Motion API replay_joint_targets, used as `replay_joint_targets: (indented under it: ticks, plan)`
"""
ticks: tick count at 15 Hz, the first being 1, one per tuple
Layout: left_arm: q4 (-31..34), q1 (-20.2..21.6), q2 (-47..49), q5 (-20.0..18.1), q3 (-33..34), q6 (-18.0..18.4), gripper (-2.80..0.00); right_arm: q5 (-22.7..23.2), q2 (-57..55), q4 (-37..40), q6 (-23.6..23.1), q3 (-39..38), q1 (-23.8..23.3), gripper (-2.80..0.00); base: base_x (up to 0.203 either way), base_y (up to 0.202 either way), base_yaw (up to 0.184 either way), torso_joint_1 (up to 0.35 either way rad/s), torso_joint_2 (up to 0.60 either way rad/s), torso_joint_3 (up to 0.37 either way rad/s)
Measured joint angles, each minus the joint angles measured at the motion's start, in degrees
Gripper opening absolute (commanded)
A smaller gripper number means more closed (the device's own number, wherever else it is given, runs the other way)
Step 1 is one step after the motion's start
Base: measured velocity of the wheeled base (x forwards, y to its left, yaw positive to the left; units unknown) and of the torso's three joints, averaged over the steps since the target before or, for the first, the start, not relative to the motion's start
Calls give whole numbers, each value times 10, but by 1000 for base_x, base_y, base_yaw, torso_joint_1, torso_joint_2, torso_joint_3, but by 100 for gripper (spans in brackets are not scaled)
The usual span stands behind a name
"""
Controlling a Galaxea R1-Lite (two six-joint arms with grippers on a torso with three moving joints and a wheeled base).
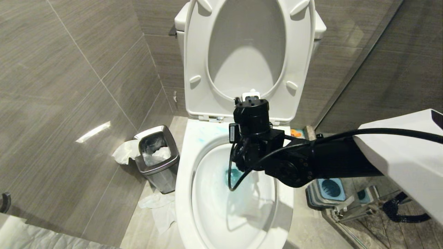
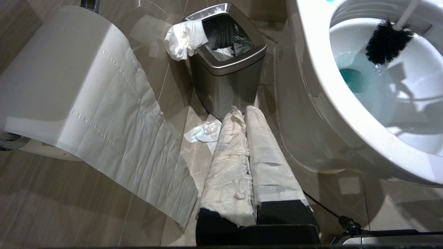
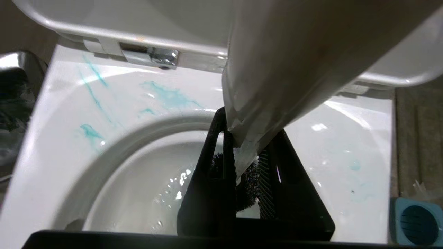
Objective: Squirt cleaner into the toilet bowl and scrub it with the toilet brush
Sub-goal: Scrub the toilet bowl
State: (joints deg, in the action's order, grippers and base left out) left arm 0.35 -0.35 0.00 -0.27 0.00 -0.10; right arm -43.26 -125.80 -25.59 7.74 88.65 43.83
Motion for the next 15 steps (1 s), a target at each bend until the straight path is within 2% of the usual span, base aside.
replay_joint_targets:
  ticks: [5, 8, 11, 15]
  plan:
    - [0, 0, 0, 0, 0, 0, -280, 0, -51, 47, 2, 105, 12, -280, 0, 0, 0, 0, 0, 0]
    - [0, 0, 0, 0, 0, 0, -280, 0, -76, 71, 13, 144, 40, -280, 0, 0, 0, 0, 0, 0]
    - [0, 0, 0, 0, 0, 0, -280, -8, -82, 91, 39, 147, 82, -280, 0, 0, 0, 0, 0, 0]
    - [0, 0, 0, 0, 0, 0, -280, -23, -47, 131, 97, 94, 129, -280, 0, 0, 0, 0, 0, 0]
